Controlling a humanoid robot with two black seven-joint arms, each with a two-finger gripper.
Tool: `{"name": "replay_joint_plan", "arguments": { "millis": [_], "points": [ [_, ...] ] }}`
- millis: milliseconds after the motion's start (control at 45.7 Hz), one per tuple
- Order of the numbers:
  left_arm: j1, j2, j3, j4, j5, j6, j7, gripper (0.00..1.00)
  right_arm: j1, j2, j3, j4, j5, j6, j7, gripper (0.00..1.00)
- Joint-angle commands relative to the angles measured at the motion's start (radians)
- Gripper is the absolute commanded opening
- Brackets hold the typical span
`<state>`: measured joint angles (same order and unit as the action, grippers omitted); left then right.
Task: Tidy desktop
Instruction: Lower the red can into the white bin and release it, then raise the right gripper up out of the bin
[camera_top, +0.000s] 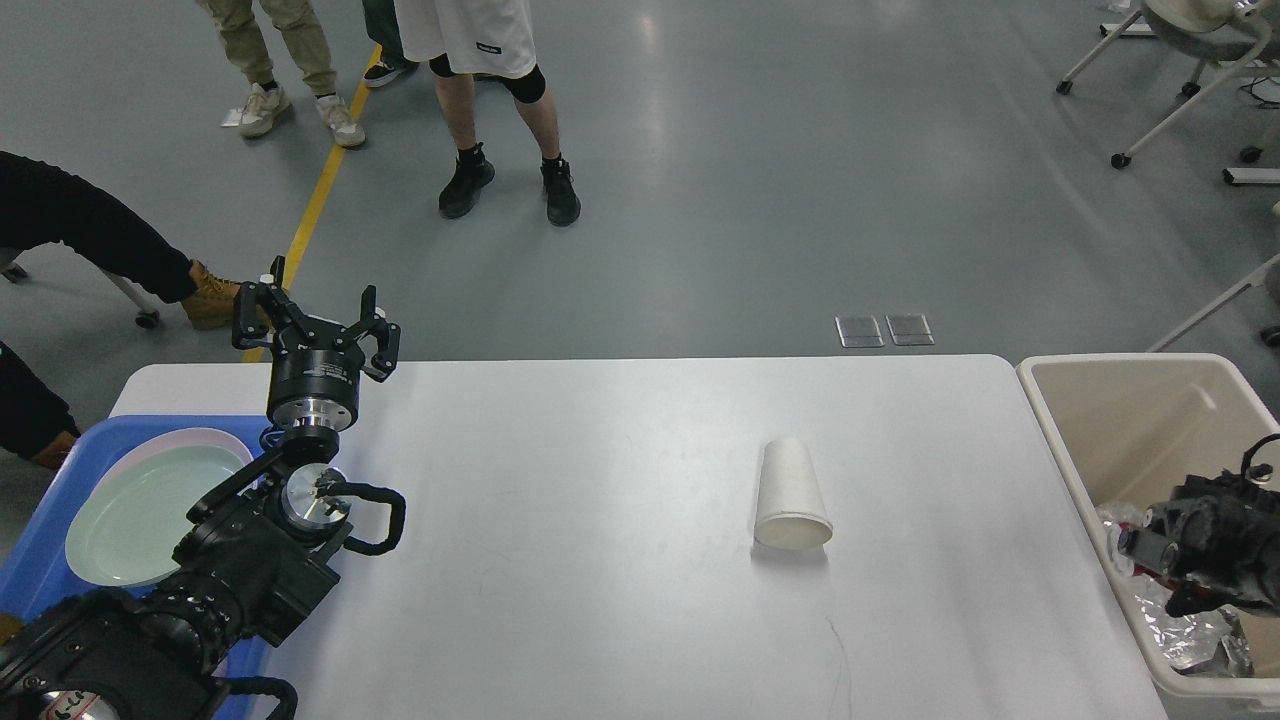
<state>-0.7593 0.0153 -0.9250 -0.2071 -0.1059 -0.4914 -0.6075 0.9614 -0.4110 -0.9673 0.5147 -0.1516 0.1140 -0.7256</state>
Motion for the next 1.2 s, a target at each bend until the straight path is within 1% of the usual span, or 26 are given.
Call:
{"name": "replay_joint_plan", "arguments": {
  "millis": [0, 88, 328, 547, 635, 766, 897, 1051, 1182],
  "points": [
    [0.0, 0.0, 0.0, 0.0, 0.0, 0.001, 0.0, 0.96, 0.037, -0.055, 0.044, 0.085, 0.0, 0.012, 0.0, 1.0],
    [0.0, 0.0, 0.0, 0.0, 0.0, 0.001, 0.0, 0.96, 0.071, -0.066, 0.107, 0.114, 0.001, 0.015, 0.0, 1.0],
    [0.0, 0.0, 0.0, 0.0, 0.0, 0.001, 0.0, 0.96, 0.093, -0.121, 0.174, 0.114, 0.02, 0.038, -0.001, 1.0],
    [0.0, 0.0, 0.0, 0.0, 0.0, 0.001, 0.0, 0.96, 0.105, -0.114, 0.177, 0.122, 0.02, 0.044, -0.001, 1.0],
    [0.0, 0.0, 0.0, 0.0, 0.0, 0.001, 0.0, 0.96, 0.148, -0.111, 0.176, 0.172, 0.02, 0.049, -0.001, 1.0],
    [0.0, 0.0, 0.0, 0.0, 0.0, 0.001, 0.0, 0.96, 0.35, -0.161, 0.131, 0.329, 0.024, 0.099, -0.003, 1.0],
    [0.0, 0.0, 0.0, 0.0, 0.0, 0.001, 0.0, 0.96, 0.589, -0.177, 0.035, 0.435, 0.058, 0.223, -0.003, 1.0],
    [0.0, 0.0, 0.0, 0.0, 0.0, 0.001, 0.0, 0.96, 0.887, -0.124, -0.071, 0.492, 0.118, 0.404, -0.002, 1.0],
    [0.0, 0.0, 0.0, 0.0, 0.0, 0.001, 0.0, 0.96, 1.098, -0.055, -0.12, 0.556, 0.185, 0.525, -0.002, 1.0]
  ]
}}
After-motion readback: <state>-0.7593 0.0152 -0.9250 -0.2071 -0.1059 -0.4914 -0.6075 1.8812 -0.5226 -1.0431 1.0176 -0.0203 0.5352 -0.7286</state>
